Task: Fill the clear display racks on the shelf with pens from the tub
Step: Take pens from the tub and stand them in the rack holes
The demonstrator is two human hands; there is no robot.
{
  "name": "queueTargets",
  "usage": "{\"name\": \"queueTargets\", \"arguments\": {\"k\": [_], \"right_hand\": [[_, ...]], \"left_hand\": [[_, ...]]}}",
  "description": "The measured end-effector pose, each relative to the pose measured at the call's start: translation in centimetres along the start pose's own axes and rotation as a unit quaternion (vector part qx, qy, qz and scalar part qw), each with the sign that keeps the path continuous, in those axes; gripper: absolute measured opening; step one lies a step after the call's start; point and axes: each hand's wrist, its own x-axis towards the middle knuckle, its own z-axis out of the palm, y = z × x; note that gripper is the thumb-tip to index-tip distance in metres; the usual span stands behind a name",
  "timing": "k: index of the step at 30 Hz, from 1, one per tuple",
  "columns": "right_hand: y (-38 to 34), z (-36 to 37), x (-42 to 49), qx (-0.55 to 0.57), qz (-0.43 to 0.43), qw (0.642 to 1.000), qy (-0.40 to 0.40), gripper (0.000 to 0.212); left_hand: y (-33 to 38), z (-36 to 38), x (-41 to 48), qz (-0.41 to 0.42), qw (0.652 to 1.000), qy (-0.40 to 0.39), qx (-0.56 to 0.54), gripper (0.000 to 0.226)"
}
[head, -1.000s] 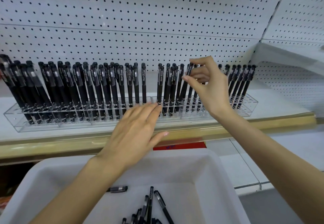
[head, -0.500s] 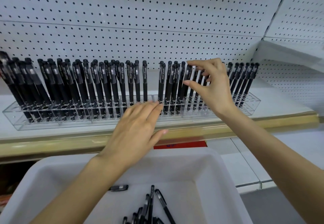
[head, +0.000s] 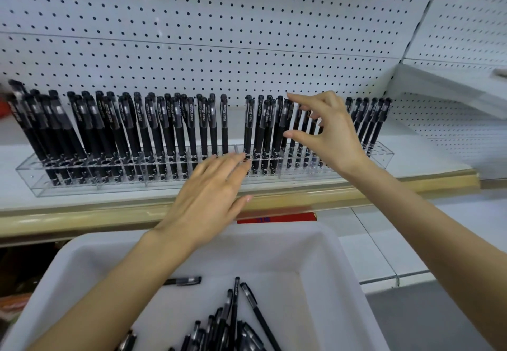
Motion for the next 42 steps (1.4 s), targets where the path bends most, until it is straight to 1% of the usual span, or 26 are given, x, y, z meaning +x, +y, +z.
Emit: {"name": "queueTargets", "arguments": {"k": [2, 5, 7, 10, 15, 18, 20, 22, 25, 27, 29, 34, 38, 42], "right_hand": [[-0.2, -0.5, -0.6, -0.057, -0.026, 0.998, -0.029, 0.064], [-0.7, -1.2, -1.6, -0.159, -0.081, 0.982, -0.06, 0.066], [-1.3, -1.7, -2.3, -0.191, -0.102, 0.974, -0.07, 0.066], [-2.2, -2.3, -3.6, -0.203, -0.1, 0.969, -0.1, 0.064], [-4.3, -2.6, -8.2, -0.193, -0.082, 0.963, -0.171, 0.062], [-5.7, -2.1, -12.2, -0.166, -0.074, 0.96, -0.213, 0.069], [-6.4, -1.3, -15.2, -0.142, -0.055, 0.957, -0.246, 0.074], [-6.9, -0.1, -18.1, -0.13, -0.019, 0.944, -0.303, 0.074], [-7.4, 1.4, -22.5, -0.091, 0.079, 0.898, -0.424, 0.068], [-7.7, 1.9, -25.1, -0.059, 0.136, 0.874, -0.463, 0.069], [-8.1, 2.2, -27.0, -0.028, 0.18, 0.865, -0.467, 0.068], [-9.3, 2.7, -29.1, 0.052, 0.256, 0.866, -0.427, 0.06], [-9.5, 3.1, -29.4, 0.063, 0.264, 0.858, -0.437, 0.064], [-9.0, 3.4, -27.9, 0.068, 0.27, 0.849, -0.449, 0.062]], "left_hand": [[-0.1, -0.4, -0.1, 0.008, 1.0, -0.008, -0.002, 0.058], [-0.1, -1.2, -0.5, 0.017, 1.0, -0.015, 0.006, 0.06], [0.0, -1.7, -1.1, 0.024, 1.0, -0.015, 0.008, 0.06], [0.4, -2.4, -2.4, 0.026, 0.999, -0.026, 0.001, 0.06], [0.9, -3.0, -6.7, 0.05, 0.995, -0.09, -0.016, 0.061], [0.8, -1.9, -10.2, 0.051, 0.991, -0.123, -0.03, 0.062], [1.0, -1.0, -12.7, 0.046, 0.988, -0.142, -0.031, 0.063], [1.3, -0.2, -15.1, 0.037, 0.988, -0.144, -0.042, 0.062], [2.5, 0.5, -18.6, 0.007, 0.977, -0.199, -0.073, 0.066], [3.1, 0.8, -20.7, -0.014, 0.969, -0.231, -0.086, 0.073], [3.5, 0.7, -22.4, -0.037, 0.96, -0.259, -0.099, 0.078], [3.7, 0.7, -24.9, -0.136, 0.931, -0.291, -0.175, 0.072], [3.7, 1.5, -24.6, -0.218, 0.888, -0.31, -0.262, 0.075], [3.2, 2.4, -22.8, -0.271, 0.851, -0.307, -0.328, 0.067]]}}
